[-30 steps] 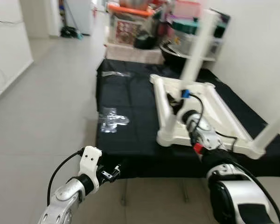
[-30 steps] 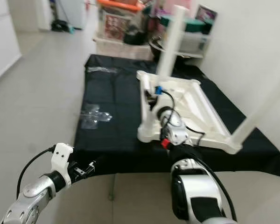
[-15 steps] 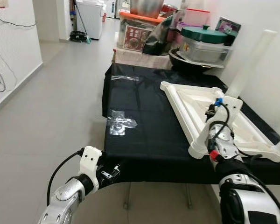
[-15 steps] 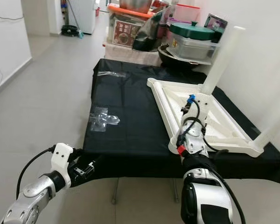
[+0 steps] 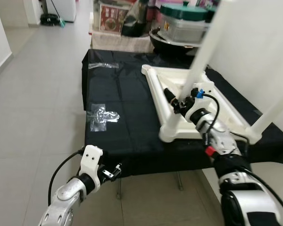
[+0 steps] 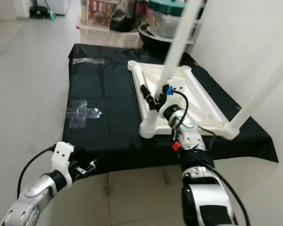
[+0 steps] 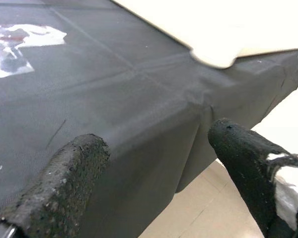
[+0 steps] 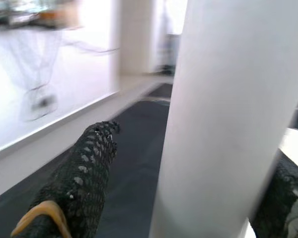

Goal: Building children table

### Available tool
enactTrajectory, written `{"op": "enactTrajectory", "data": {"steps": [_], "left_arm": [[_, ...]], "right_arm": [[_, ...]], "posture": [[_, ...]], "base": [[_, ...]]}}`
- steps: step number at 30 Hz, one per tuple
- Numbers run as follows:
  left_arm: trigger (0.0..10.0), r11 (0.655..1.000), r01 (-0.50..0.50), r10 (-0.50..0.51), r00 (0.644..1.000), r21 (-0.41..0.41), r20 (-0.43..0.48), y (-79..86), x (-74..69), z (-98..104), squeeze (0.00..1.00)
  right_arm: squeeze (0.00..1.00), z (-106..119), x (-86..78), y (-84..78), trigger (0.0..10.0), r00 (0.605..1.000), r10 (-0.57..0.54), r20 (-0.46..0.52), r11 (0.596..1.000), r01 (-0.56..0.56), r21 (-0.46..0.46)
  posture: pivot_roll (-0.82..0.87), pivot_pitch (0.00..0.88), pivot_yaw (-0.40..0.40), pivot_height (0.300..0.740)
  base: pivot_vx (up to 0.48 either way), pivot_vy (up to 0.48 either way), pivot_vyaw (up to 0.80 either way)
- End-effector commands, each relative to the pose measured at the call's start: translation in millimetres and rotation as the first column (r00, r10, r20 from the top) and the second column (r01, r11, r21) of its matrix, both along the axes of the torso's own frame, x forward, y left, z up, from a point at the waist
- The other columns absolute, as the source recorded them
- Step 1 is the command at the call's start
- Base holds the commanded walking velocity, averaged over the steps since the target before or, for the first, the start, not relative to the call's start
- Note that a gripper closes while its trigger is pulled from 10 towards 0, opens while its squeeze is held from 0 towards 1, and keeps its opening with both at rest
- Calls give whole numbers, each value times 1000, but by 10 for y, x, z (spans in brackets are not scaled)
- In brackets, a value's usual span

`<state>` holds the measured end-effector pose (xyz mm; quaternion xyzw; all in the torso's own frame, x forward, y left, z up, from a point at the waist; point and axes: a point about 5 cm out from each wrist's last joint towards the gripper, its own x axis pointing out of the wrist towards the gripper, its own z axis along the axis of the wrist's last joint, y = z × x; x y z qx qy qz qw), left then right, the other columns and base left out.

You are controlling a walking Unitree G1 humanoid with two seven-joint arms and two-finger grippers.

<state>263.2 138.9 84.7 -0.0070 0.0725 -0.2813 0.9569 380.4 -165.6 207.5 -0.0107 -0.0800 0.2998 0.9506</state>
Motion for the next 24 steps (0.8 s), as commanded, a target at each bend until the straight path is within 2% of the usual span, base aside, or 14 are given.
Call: {"op": "enactTrajectory", "data": {"steps": [1, 5, 12, 13, 14, 15, 18, 20, 21, 22, 24], "left_arm": [[10000, 1000, 10, -10, 1000, 14, -11, -22, 2, -35, 0], [10000, 1000, 5, -5, 1000, 13, -8, -24, -1, -32, 0], [10000, 1000, -2, 2, 1000, 14, -8, -8, -19, -34, 0], [10000, 1000, -5, 5, 1000, 16, -8, 3, -23, -35, 0], [10000, 1000, -5, 5, 1000, 16, -8, 3, -23, -35, 0], [10000, 1000, -8, 8, 1000, 16, -7, 10, -26, -34, 0], [10000, 1000, -10, 10, 1000, 15, -6, 10, -28, -29, 0], [10000, 1000, -9, 10, 1000, 15, -6, 10, -32, -33, 0], [10000, 1000, -8, 8, 1000, 16, -8, 9, -36, -38, 0], [10000, 1000, -7, 7, 1000, 15, -9, 6, -41, -42, 0], [10000, 1000, -7, 7, 1000, 15, -9, 6, -41, -42, 0]], "right_arm": [[0, 13, -12, 120, 10000, 993, 120, -1, 990, -120, -79], [0, 13, 46, 173, 10000, 988, 151, -14, 976, -151, -156], [0, 12, 78, 223, 10000, 984, 179, -28, 967, -181, -180], [0, 23, 104, 248, 6824, 986, 163, -29, 971, -165, -173], [0, 23, 104, 248, 6824, 986, 163, -29, 971, -165, -173], [0, 30, 135, 261, 0, 992, 125, -29, 977, -128, -168], [0, 16, 162, 257, 0, 996, 79, -40, 982, -85, -169], [0, -24, 180, 199, 0, 998, -3, -55, 989, -6, -151], [0, -62, 208, 126, 0, 990, -118, -78, 984, 106, -142], [0, -122, 241, -10, 0, 946, -302, -113, 949, 287, -134], [0, -122, 241, -10, 0, 946, -302, -113, 949, 287, -134]], "posture": [[58, 0, -166, 740], [71, 0, -176, 740], [78, 0, -181, 740], [83, 0, -186, 740], [83, 0, -186, 740], [84, 0, -186, 740], [84, 0, -186, 740], [76, 0, -182, 740], [72, 0, -180, 740], [71, 0, -180, 740], [71, 0, -180, 740]], "base": [[0, 0, 0], [0, 0, 0], [0, 0, 0], [0, 0, 0], [0, 0, 0], [0, 0, 0], [0, 0, 0], [0, 0, 0], [0, 0, 0], [0, 0, 0], [0, 0, 0]]}}
